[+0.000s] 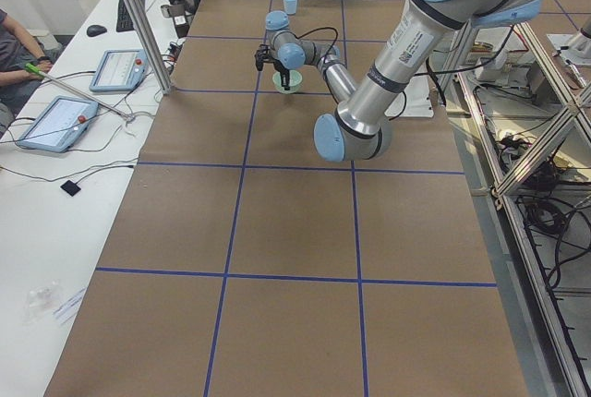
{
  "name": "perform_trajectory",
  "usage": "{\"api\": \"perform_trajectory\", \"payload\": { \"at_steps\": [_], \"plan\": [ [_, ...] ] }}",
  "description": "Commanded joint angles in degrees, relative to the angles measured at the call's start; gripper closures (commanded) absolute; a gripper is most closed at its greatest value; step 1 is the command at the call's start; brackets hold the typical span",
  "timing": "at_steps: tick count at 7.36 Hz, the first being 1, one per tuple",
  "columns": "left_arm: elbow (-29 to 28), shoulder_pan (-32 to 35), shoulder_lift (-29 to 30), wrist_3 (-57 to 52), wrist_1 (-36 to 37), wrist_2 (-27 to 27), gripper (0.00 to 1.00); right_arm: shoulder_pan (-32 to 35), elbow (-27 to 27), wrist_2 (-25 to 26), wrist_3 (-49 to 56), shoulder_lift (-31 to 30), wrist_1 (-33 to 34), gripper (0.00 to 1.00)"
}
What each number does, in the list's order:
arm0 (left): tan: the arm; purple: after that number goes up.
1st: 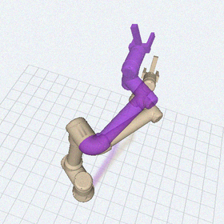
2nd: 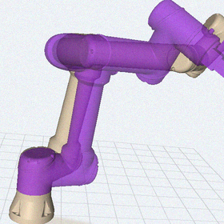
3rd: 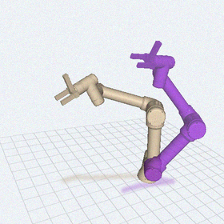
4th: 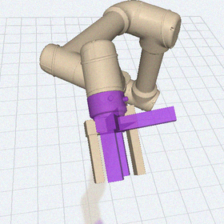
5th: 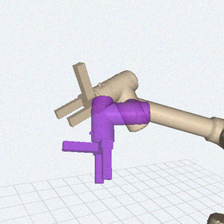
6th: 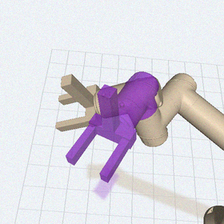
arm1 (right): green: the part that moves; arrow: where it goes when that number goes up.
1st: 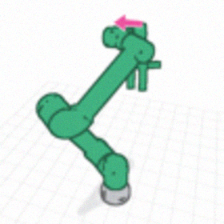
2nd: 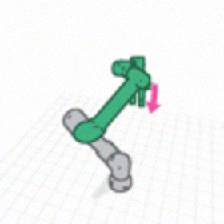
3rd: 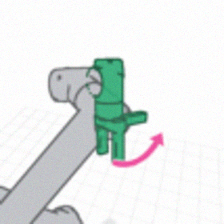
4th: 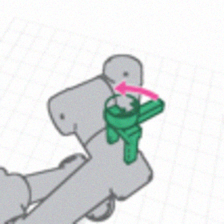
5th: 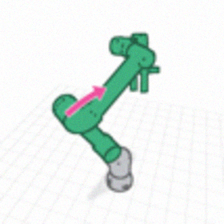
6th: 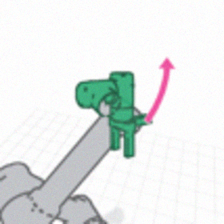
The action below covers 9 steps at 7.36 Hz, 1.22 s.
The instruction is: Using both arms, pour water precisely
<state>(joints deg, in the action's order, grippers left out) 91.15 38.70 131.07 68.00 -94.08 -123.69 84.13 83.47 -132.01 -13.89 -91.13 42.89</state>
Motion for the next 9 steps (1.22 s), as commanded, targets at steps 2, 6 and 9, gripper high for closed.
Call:
{"api": "perform_trajectory", "payload": {
  "at_steps": [2, 6, 9],
  "plan": [
    [14.37, 8.65, -21.83, -15.37, -0.57, -4.1, 1.0, -1.59, 0.02, 0.17, 0.0, 4.63, 5.96, 0.01],
    [13.2, 19.66, -39.64, -43.61, -1.63, -7.8, 1.0, -5.29, 0.02, 0.7, 0.09, 5.0, 8.62, 0.01],
    [4.86, 21.76, -42.65, -45.24, -11.8, -13.31, 1.0, -5.29, 0.55, 0.87, 0.09, 5.0, 8.71, 0.01]
  ]
}}
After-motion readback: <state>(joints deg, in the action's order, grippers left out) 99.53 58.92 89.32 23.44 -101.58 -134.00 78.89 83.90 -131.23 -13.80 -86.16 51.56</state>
